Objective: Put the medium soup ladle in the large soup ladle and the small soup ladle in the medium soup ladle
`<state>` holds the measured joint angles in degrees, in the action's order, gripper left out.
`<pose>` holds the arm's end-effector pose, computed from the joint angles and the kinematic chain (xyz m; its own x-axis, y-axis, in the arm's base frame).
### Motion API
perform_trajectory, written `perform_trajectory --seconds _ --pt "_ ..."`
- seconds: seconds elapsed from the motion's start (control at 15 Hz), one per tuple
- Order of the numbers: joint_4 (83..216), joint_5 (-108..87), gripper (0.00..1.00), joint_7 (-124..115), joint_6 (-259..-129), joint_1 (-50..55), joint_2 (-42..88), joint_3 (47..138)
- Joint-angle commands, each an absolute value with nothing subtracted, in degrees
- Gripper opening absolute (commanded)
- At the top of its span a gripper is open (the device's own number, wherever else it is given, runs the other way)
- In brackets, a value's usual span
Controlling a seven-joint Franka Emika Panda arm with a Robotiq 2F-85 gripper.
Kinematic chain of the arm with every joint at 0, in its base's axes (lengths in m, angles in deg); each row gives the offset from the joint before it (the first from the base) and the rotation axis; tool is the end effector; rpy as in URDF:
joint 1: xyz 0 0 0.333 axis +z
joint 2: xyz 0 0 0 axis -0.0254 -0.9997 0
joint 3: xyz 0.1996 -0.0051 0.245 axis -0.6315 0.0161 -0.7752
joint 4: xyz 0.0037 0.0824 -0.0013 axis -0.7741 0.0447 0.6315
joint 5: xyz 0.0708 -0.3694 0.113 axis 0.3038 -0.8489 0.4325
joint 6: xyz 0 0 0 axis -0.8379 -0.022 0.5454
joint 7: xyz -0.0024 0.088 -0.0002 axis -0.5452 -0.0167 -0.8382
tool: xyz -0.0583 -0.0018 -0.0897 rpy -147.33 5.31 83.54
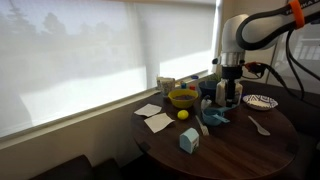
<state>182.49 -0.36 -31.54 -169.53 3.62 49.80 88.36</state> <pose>0.4858 0.0284 0.4613 0.9280 0.3714 -0.0286 0.3651 -0.9221 -0.1283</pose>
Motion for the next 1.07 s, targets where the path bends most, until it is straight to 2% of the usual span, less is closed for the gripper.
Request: perform_trajectory --seconds 0.0,0.53,0.87,0.93,1.0 --pt "188.8 -2.7 1.00 -31.5 -177.1 4.2 52.1 88.0" --pt "197.2 -5.0 1.00 -31.5 -191.6 4.3 55.7 88.5" --pt "199.3 -5.2 1.00 -34.0 -196.1 5.0 56.2 89.1" --pt "199.3 -5.2 0.97 -34.6 -196.7 5.0 56.0 89.2" --pt "199.5 -5.4 0.89 -35.2 -197.5 5.0 55.7 89.3"
